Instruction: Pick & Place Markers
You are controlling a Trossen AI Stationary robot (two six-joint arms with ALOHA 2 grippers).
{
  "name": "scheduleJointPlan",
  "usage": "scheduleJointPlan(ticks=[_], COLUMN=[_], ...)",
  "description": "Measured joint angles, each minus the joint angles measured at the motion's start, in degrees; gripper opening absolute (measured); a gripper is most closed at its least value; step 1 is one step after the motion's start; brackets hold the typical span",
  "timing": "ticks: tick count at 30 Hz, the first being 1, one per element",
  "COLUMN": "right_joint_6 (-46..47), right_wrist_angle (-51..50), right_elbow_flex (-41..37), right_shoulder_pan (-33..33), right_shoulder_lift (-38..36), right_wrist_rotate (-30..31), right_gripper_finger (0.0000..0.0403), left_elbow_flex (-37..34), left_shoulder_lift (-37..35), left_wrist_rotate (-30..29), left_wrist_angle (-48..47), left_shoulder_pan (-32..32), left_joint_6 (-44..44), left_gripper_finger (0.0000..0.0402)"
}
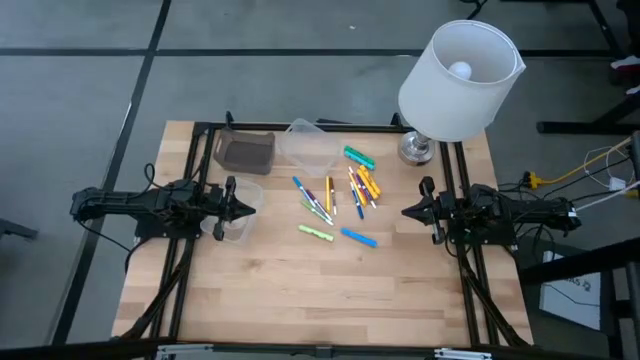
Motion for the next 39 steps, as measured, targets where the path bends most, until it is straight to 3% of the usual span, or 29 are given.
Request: scheduleJointPlan(ticks=[7,14,39], right_joint_6=[0.0,0.0,0.0], right_wrist_angle=[-4.6,-30.9,-26.9], right_elbow_flex=[3.1,18.1,28.6], right_shoulder_pan=[0.5,0.5,0.6], right_shoulder_lift=[0.3,4.3,28.7], right_wrist_rotate=[0.0,0.0,0.9], right_gripper_finger=[0.0017,0.0017,0.0017], left_elbow_flex=[0.0,0.0,0.0], left_shoulder_lift=[0.0,0.0,0.0], left_wrist_rotate=[0.0,0.0,0.0], left_wrist_angle=[0.0,0.0,0.3], left_shoulder_pan=[0.0,0.0,0.0], left_joint_6=[0.0,0.0,0.0], left_gripper_finger=[0.0006,0.0006,0.0006])
